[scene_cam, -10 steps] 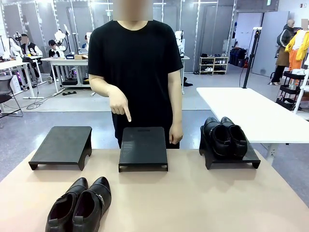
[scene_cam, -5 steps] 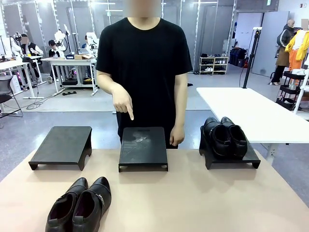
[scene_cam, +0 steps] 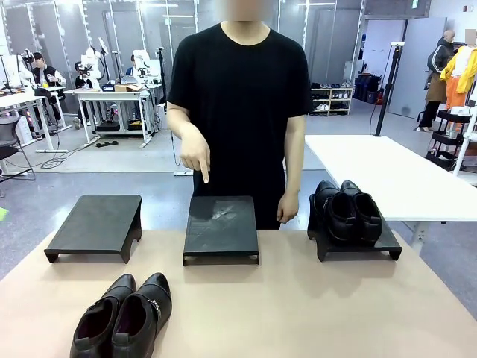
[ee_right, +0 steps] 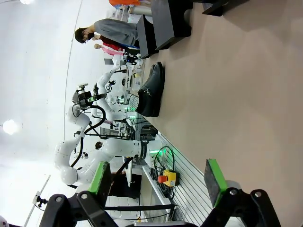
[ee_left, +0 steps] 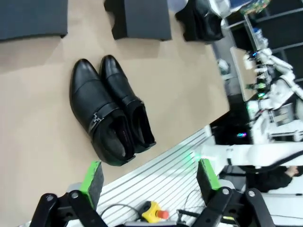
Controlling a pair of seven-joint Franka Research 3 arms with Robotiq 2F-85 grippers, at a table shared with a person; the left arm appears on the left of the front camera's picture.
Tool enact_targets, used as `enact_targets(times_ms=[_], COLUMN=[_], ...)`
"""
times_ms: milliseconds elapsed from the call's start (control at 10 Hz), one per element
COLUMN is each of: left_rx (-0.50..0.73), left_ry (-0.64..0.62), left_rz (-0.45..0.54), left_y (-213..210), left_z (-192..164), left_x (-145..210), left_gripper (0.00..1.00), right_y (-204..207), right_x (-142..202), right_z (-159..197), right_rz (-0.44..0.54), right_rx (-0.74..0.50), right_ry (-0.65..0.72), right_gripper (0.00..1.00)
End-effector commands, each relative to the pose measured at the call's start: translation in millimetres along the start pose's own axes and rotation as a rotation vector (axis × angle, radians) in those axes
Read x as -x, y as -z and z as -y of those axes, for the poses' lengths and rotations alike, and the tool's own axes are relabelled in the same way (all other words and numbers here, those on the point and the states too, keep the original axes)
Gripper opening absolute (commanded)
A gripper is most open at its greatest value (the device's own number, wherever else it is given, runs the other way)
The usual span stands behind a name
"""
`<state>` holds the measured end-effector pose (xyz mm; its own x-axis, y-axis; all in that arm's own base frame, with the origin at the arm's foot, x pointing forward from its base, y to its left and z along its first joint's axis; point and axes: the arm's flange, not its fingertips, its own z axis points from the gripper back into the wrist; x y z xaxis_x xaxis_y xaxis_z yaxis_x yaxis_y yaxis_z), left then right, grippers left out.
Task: Place the shoes on the stand as instructed by the person.
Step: Pick up another pair of Shoes and place it on the Shoes Stand indicated by the person.
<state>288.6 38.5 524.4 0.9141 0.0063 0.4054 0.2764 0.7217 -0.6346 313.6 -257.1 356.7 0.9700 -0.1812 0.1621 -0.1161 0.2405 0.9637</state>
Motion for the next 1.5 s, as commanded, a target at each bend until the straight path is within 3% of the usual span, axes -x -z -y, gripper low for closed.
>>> enact_targets(times_ms=[0,300,700,900,1000,1400], left_rx=[-0.102,-0.208,-0.301,-0.221,-0.281,-0.223], left_ry=[0.043,0.135,0.17,0.169,0.158,0.107], left_rz=[-0.044,-0.154,-0.269,-0.28,-0.28,-0.299], left_y=[65.9,137.8,175.7,158.1,175.4,167.7], left_z=[25.4,53.9,45.0,49.1,58.3,52.9], left_x=[26.6,18.1,13.1,15.0,-3.7,-3.5], left_gripper=[1.0,1.0,1.0,1.0,1.0,1.0], right_y=[0.2,0.2,0.2,0.2,0.2,0.2], right_x=[4.0,4.0,4.0,4.0,4.0,4.0], right_z=[-3.1,-3.1,-3.1,-3.1,-3.1,-3.1], right_rz=[-0.011,-0.011,-0.011,-0.011,-0.011,-0.011], right_rx=[0.003,0.003,0.003,0.003,0.003,0.003], right_ry=[-0.006,-0.006,-0.006,-0.006,-0.006,-0.006], right_gripper=[1.0,1.0,1.0,1.0,1.0,1.0])
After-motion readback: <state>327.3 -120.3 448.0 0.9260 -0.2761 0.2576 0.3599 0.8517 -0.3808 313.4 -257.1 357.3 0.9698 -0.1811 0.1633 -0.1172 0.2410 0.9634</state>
